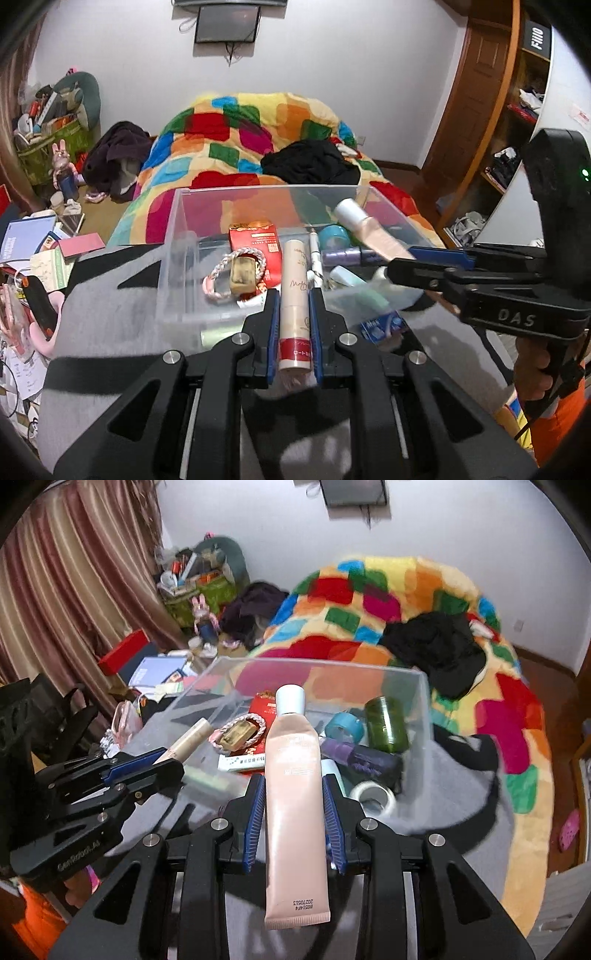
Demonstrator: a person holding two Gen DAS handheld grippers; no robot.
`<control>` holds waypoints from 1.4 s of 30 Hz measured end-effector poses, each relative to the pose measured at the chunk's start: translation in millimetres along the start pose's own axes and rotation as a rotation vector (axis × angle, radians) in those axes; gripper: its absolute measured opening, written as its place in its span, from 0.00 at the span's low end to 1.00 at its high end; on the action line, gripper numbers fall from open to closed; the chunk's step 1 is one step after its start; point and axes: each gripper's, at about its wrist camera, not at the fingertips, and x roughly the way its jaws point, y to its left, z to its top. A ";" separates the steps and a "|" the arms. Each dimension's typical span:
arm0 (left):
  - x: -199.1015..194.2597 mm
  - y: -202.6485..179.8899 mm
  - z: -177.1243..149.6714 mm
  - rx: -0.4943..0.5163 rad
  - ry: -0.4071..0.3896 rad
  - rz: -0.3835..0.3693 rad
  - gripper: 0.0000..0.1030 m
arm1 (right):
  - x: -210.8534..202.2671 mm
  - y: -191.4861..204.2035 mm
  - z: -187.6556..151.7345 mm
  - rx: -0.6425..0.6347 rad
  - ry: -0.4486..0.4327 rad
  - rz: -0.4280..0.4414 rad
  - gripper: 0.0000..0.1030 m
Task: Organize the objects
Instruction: 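Place the brush and beige foundation tube into the clear box and release, then grasp the pink hair clip with the left gripper while the right grasps the blue Max box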
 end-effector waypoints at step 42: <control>-35.7 -2.1 -33.3 0.042 -0.027 0.015 0.71 | -33.5 -8.3 -50.0 -0.079 -0.032 -0.108 0.54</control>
